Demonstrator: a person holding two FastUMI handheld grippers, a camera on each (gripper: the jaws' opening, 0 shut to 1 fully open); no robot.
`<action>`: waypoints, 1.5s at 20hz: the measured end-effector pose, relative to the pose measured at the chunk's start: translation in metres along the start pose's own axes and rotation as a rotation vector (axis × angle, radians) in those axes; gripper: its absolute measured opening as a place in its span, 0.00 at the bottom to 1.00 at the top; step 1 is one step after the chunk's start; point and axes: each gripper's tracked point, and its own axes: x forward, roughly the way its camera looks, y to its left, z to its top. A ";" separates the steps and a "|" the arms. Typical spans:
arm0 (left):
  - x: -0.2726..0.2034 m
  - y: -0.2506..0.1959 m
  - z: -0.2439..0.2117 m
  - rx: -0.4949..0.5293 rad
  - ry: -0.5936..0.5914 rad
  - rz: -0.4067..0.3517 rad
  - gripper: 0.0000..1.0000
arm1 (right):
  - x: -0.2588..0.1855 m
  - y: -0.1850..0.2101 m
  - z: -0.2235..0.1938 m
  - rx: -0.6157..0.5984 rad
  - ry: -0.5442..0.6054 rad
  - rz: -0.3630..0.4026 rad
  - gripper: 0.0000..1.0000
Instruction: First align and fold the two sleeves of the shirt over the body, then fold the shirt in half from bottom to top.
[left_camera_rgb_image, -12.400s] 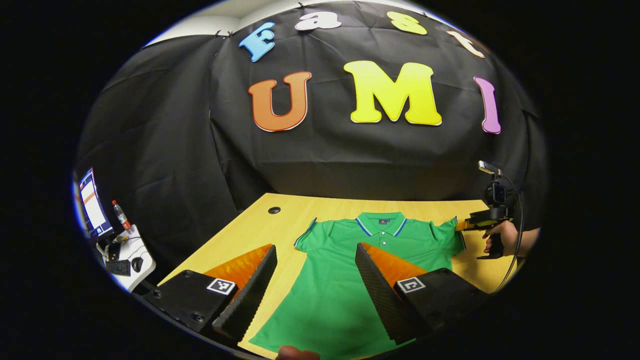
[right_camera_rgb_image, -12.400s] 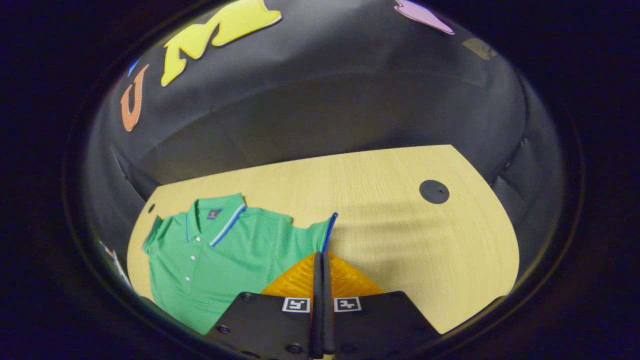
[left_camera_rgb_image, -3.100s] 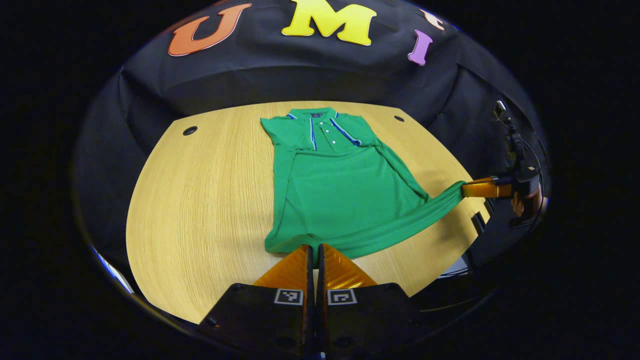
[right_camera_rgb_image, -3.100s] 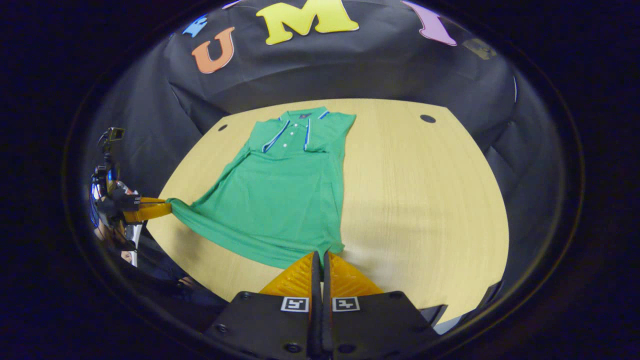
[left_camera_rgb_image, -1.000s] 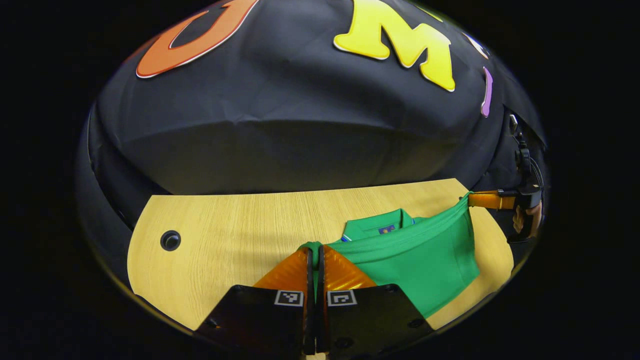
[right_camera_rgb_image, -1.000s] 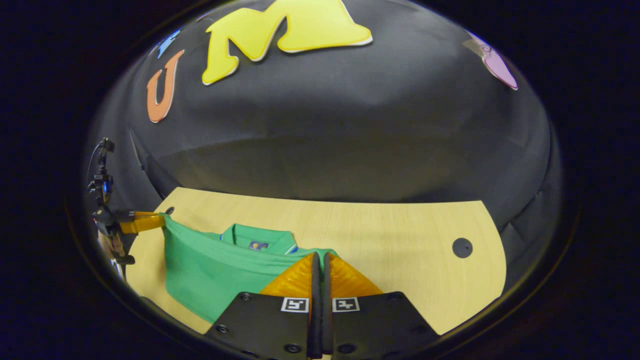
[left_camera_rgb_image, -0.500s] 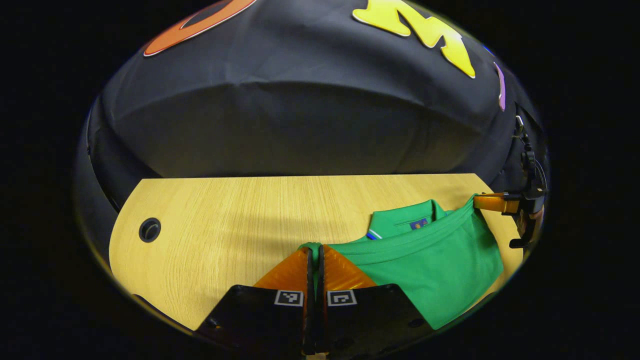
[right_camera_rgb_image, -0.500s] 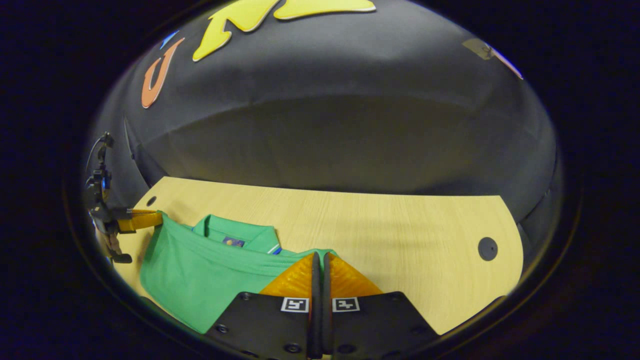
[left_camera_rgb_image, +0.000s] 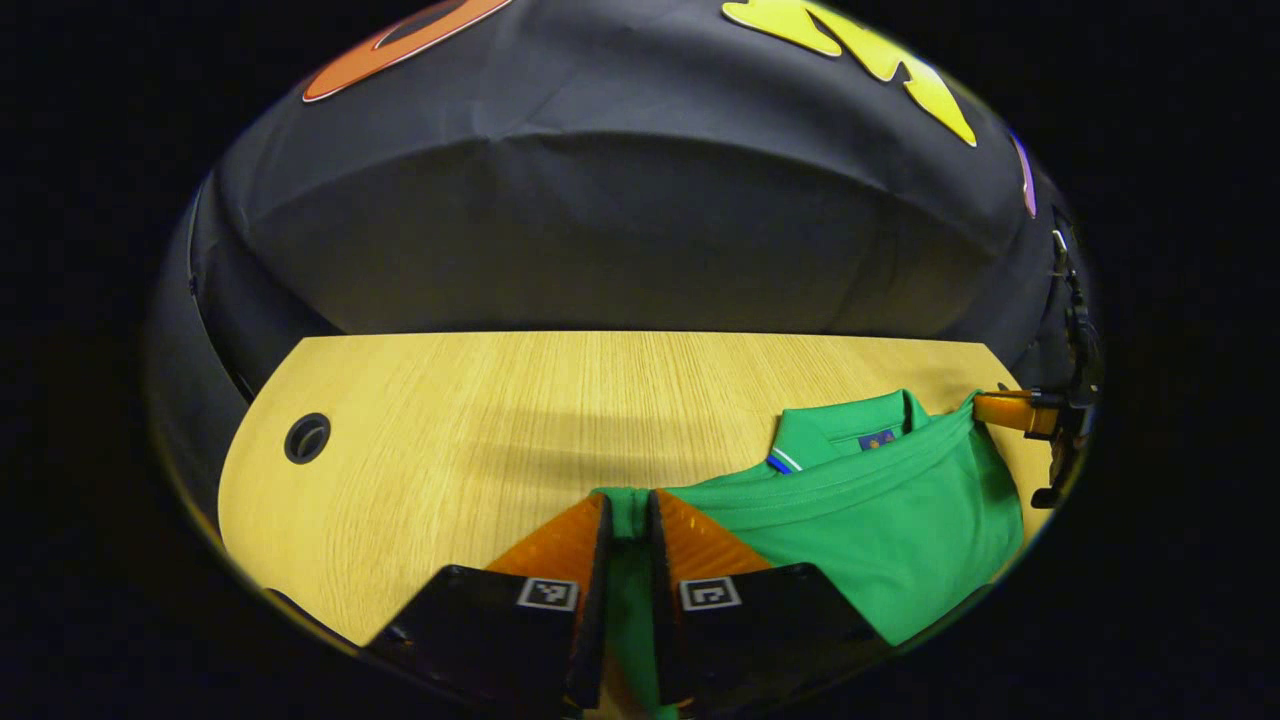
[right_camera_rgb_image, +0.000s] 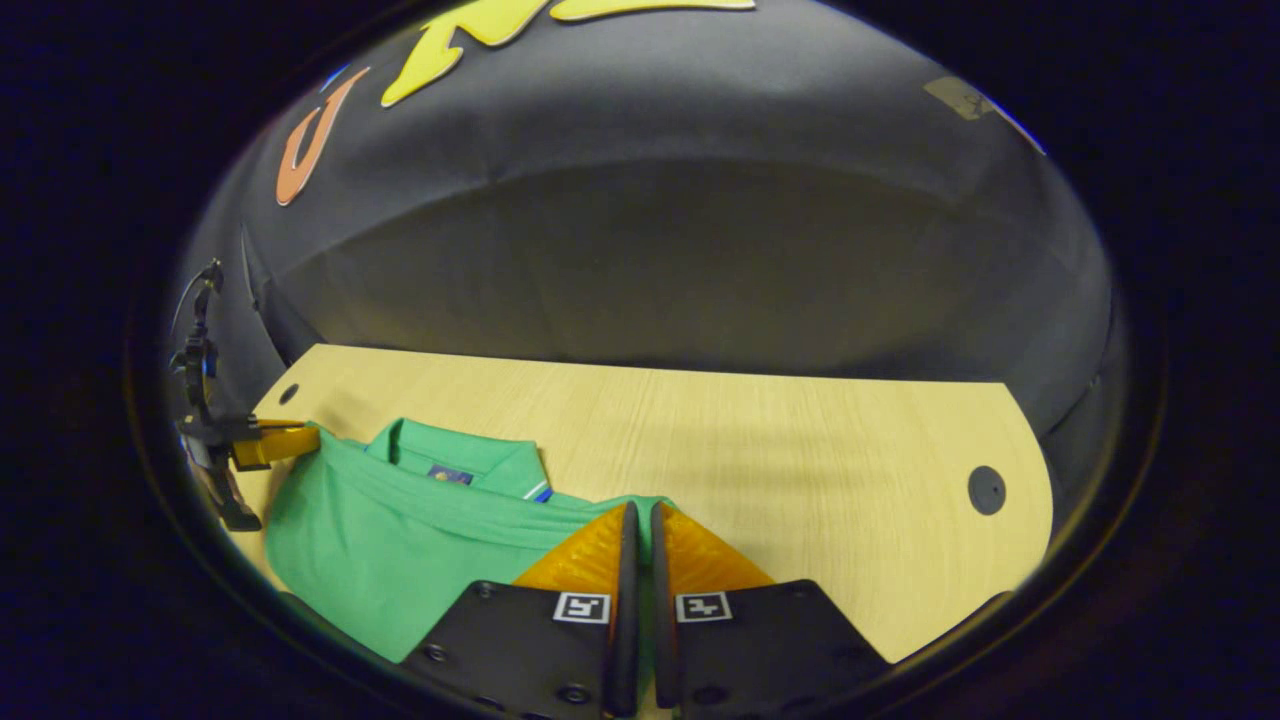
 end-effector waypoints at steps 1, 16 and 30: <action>-0.006 0.000 0.007 0.005 -0.015 0.009 0.31 | -0.008 -0.001 0.007 0.009 -0.020 -0.012 0.10; -0.319 -0.032 0.140 -0.095 -0.483 0.105 0.98 | -0.310 0.065 0.088 -0.047 -0.466 -0.115 0.94; -0.511 -0.126 0.012 0.049 -0.613 0.116 0.98 | -0.516 0.097 -0.022 -0.009 -0.626 -0.156 0.92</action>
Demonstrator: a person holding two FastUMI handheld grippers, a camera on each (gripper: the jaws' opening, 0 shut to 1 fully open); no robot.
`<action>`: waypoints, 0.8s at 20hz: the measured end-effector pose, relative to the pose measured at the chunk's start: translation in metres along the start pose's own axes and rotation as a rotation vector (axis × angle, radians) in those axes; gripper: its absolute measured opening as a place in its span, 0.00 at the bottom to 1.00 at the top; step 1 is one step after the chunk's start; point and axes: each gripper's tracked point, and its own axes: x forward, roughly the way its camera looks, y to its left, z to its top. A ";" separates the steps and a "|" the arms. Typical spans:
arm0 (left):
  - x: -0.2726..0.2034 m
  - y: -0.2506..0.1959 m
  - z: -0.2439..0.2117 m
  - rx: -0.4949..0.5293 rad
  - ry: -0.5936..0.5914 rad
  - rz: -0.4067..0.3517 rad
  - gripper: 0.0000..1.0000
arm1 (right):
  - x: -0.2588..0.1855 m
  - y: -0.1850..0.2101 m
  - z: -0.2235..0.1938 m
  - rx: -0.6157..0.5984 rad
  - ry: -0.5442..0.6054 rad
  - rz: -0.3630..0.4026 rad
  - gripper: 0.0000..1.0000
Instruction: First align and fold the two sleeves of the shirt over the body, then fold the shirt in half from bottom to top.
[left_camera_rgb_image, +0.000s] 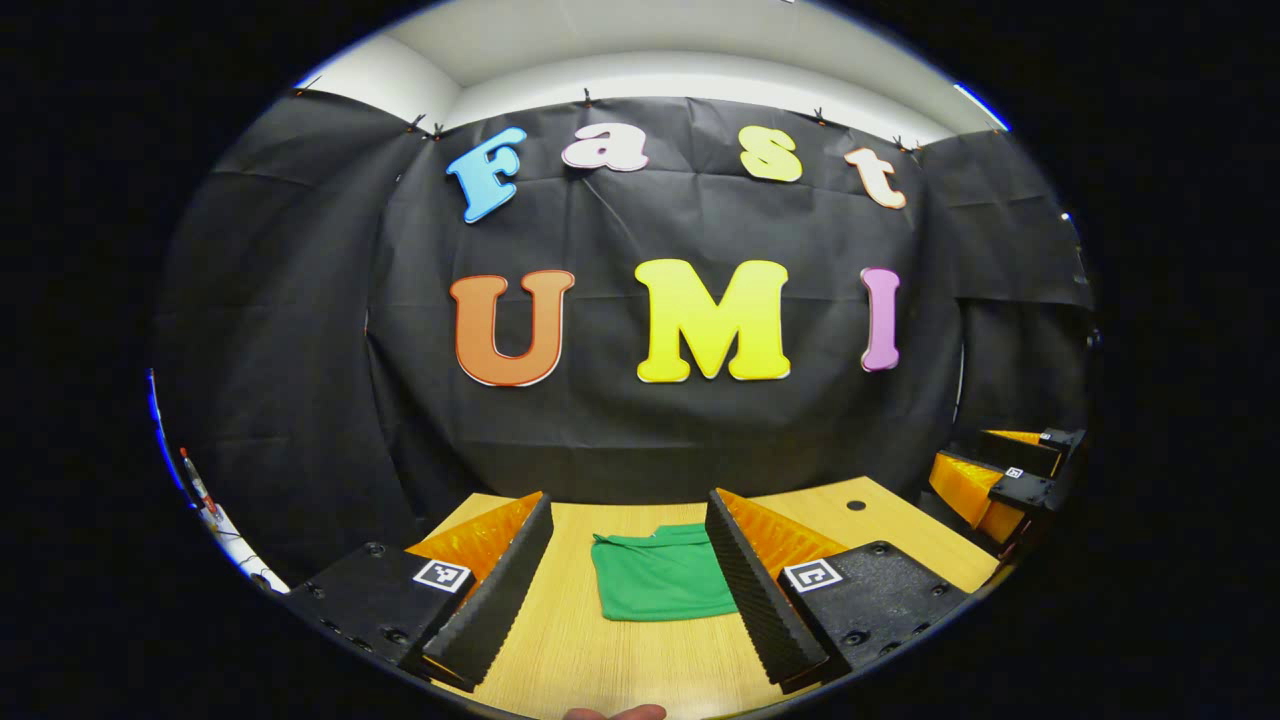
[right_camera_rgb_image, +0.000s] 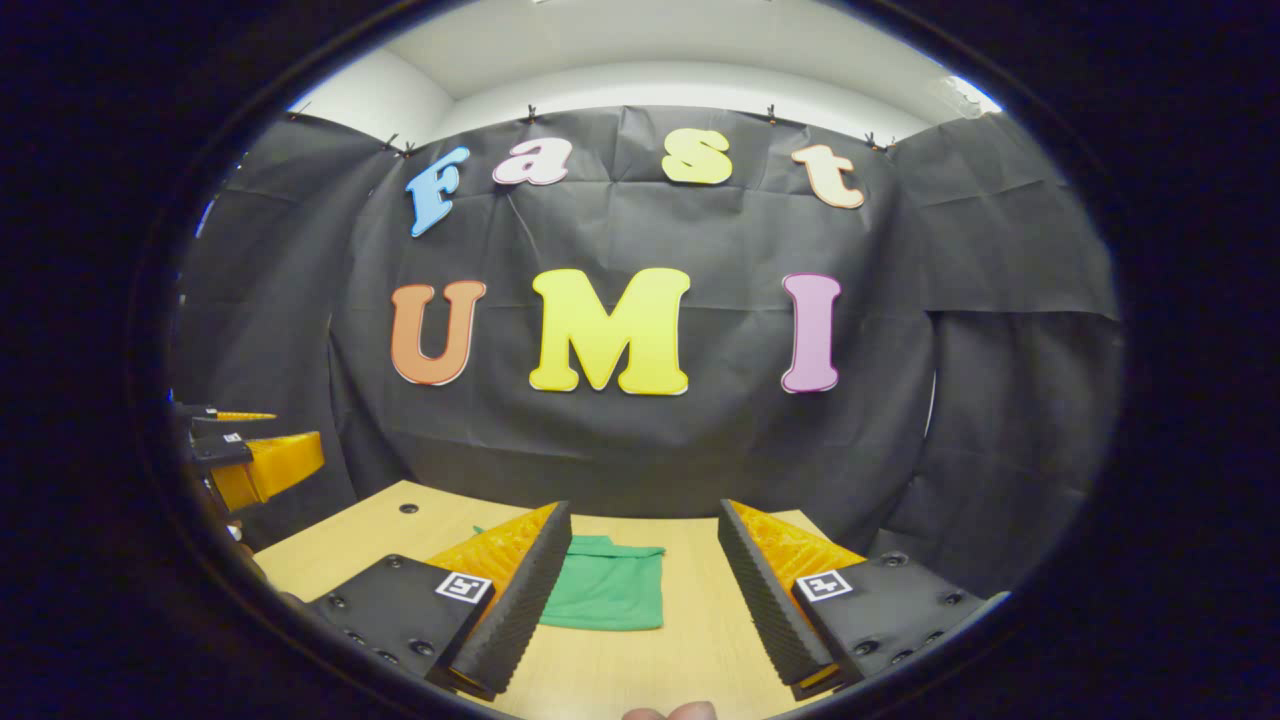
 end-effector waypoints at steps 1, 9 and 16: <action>-0.006 -0.001 -0.002 0.007 -0.001 0.001 0.98 | -0.007 0.001 -0.002 0.004 0.005 0.001 0.94; -0.013 -0.003 -0.005 -0.009 0.013 0.024 0.98 | -0.020 0.009 0.001 -0.008 0.002 0.004 0.95; -0.007 -0.005 0.004 0.007 0.016 0.022 0.98 | -0.006 0.006 0.009 -0.008 0.010 -0.015 0.94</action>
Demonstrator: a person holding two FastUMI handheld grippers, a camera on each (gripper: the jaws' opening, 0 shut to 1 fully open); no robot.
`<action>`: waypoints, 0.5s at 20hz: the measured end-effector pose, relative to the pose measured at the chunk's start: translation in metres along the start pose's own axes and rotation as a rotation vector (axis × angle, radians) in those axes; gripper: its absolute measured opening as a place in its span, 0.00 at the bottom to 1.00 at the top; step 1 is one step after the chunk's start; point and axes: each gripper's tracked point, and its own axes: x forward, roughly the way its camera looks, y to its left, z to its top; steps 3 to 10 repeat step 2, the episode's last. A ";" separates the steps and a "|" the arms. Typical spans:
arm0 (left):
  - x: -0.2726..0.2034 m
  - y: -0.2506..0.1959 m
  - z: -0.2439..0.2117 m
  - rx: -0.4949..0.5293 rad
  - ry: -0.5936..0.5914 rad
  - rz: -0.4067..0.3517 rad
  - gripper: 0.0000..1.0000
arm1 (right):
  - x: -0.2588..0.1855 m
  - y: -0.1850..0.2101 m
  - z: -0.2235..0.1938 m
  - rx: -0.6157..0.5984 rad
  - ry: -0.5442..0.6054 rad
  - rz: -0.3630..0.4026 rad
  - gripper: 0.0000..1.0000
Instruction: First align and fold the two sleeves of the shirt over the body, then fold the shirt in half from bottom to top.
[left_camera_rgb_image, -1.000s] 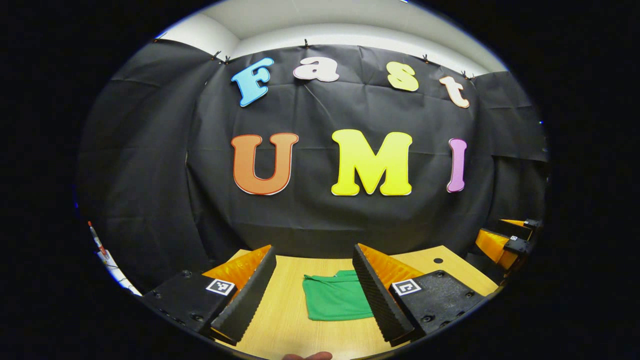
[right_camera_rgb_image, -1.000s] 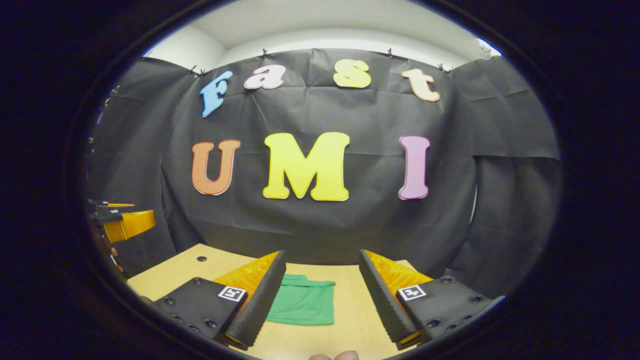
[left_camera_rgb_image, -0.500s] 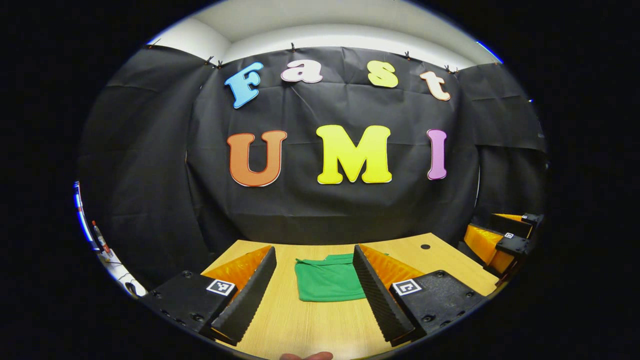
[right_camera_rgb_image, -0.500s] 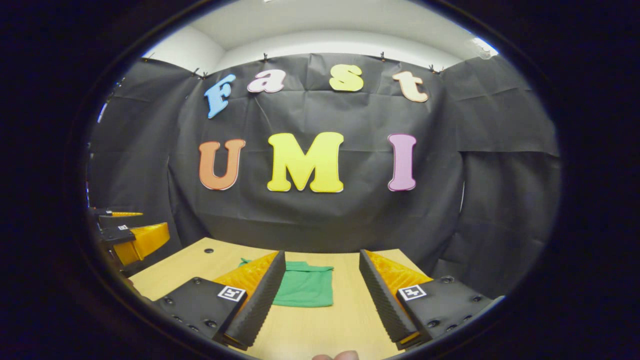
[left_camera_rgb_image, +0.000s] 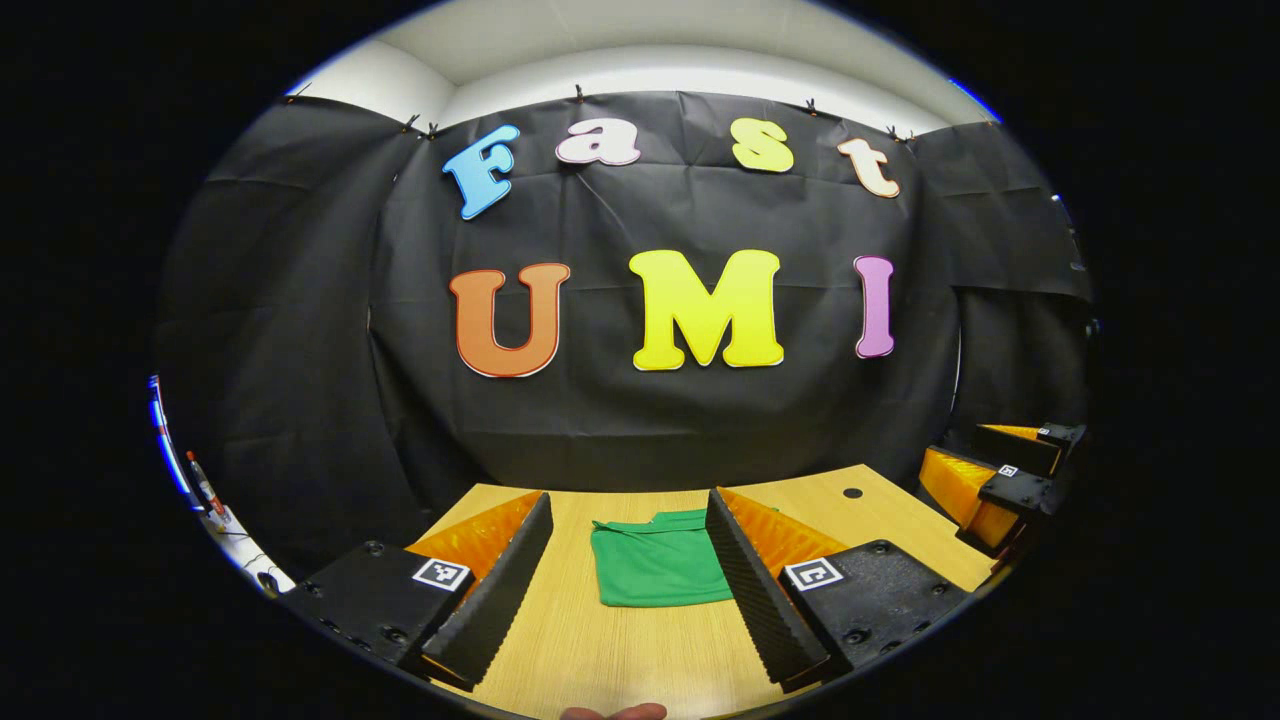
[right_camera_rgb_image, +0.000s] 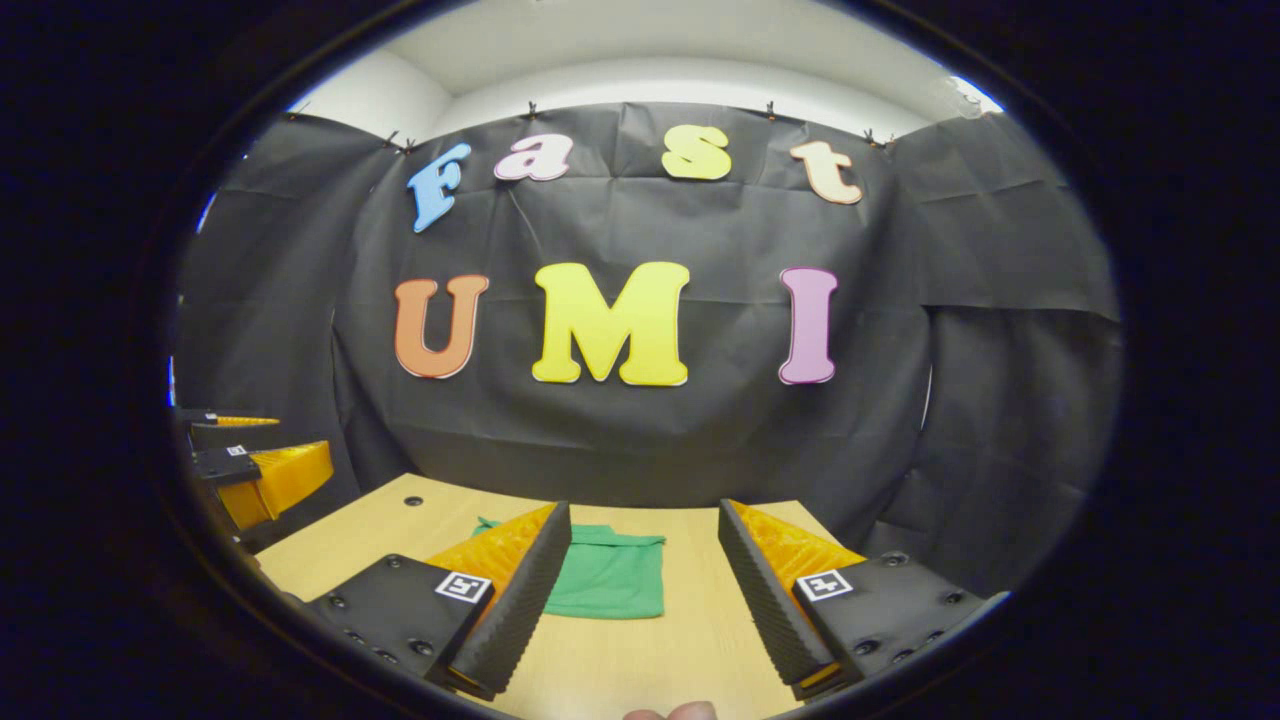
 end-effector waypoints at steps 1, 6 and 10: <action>0.000 0.001 0.003 0.003 -0.004 0.001 1.00 | 0.001 -0.002 0.003 -0.005 -0.009 -0.007 0.95; 0.001 0.000 0.005 0.001 -0.006 -0.002 0.98 | 0.003 -0.006 0.008 -0.007 -0.022 -0.019 0.95; 0.001 0.000 0.005 0.001 -0.006 -0.002 0.98 | 0.003 -0.006 0.008 -0.007 -0.022 -0.019 0.95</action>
